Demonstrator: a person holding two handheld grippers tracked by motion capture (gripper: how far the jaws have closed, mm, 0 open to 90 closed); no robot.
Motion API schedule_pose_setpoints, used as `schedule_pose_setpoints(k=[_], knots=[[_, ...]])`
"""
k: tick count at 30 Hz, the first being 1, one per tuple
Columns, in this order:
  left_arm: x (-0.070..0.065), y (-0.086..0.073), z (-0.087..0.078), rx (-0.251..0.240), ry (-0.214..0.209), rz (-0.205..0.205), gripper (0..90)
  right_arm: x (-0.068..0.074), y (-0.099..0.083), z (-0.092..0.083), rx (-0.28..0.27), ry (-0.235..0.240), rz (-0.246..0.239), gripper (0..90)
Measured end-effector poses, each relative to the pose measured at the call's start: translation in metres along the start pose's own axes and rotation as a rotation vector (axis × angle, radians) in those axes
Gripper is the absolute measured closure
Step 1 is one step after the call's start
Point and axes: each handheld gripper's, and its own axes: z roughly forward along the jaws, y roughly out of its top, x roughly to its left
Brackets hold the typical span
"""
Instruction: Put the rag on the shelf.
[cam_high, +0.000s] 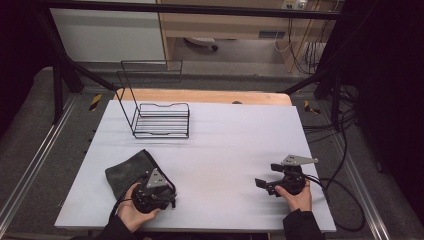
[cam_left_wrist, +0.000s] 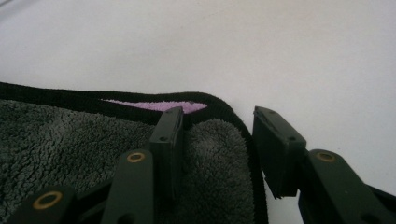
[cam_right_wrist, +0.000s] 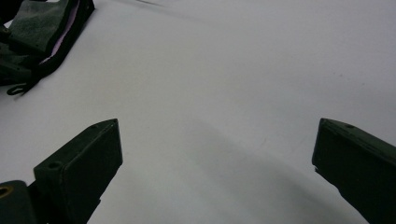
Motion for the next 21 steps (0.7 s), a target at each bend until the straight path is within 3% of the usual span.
schedule_pose_setpoints(k=[3, 4, 6, 7, 9, 11, 14, 16, 17, 18, 19, 21], knots=[[0.000, 0.000, 0.001, -0.001, 0.010, -0.017, 56.9, 0.000, 0.000, 0.000, 0.003, 0.003, 0.001, 2.3], [-0.003, 0.001, 0.002, 0.000, 0.044, -0.008, 59.0, 0.000, 0.000, 0.000, 0.004, 0.003, 0.004, 2.3], [-0.004, 0.001, 0.002, 0.002, 0.059, -0.004, 63.6, 0.001, 0.000, 0.000, 0.005, 0.004, 0.004, 2.3], [-0.006, 0.002, 0.003, 0.012, 0.087, 0.005, 66.5, 0.001, 0.000, 0.001, 0.005, 0.005, 0.004, 2.3], [-0.006, 0.003, 0.003, 0.017, 0.094, 0.002, 68.0, 0.001, 0.000, 0.001, 0.005, 0.006, 0.005, 2.3], [-0.005, 0.004, 0.003, 0.020, 0.100, -0.002, 75.8, 0.001, 0.000, 0.000, 0.004, 0.007, 0.005, 2.3], [0.000, 0.003, 0.001, 0.011, 0.071, -0.019, 78.1, 0.001, 0.001, 0.000, 0.003, 0.009, 0.002, 2.4], [0.004, 0.002, -0.001, 0.008, 0.036, -0.038, 78.8, 0.004, 0.003, 0.001, -0.004, 0.015, 0.000, 2.4], [0.010, 0.001, -0.003, -0.002, -0.006, -0.062, 78.4, 0.005, 0.004, 0.002, -0.007, 0.020, -0.006, 2.6], [0.010, 0.001, -0.003, -0.002, -0.006, -0.062, 77.4, 0.007, 0.005, 0.003, -0.010, 0.024, -0.004, 2.6], [0.016, 0.001, -0.006, -0.022, -0.061, -0.094, 75.0, 0.009, 0.007, 0.005, -0.010, 0.028, -0.016, 2.8], [0.023, 0.001, -0.013, -0.037, -0.117, -0.132, 65.0, 0.016, 0.013, 0.010, -0.009, 0.039, -0.033, 3.4]])
